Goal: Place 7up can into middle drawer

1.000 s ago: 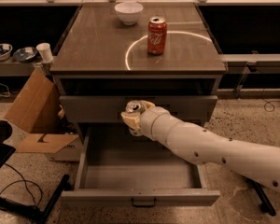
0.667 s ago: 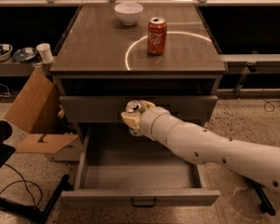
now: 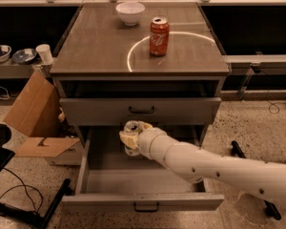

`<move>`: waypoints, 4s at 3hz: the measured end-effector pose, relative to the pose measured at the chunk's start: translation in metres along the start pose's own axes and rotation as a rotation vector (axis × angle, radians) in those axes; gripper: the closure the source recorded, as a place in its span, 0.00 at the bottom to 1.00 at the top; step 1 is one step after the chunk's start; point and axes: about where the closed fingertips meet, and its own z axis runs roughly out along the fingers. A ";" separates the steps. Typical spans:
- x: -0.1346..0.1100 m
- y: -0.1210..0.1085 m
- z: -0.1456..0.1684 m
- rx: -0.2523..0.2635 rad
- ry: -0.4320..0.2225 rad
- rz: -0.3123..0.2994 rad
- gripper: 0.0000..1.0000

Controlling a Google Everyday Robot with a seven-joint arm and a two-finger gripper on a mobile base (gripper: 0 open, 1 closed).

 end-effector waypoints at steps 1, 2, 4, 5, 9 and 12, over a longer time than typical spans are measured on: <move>0.040 0.004 0.020 -0.049 -0.086 0.036 1.00; 0.043 -0.003 0.039 -0.114 -0.178 -0.013 1.00; 0.117 0.002 0.078 -0.288 -0.215 0.015 1.00; 0.171 0.029 0.086 -0.396 -0.152 0.068 0.80; 0.171 0.029 0.086 -0.396 -0.152 0.068 0.00; 0.155 0.038 0.042 -0.446 -0.056 0.107 0.00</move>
Offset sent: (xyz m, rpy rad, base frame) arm 0.0101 0.0346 -0.1880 0.3198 -0.0669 0.2026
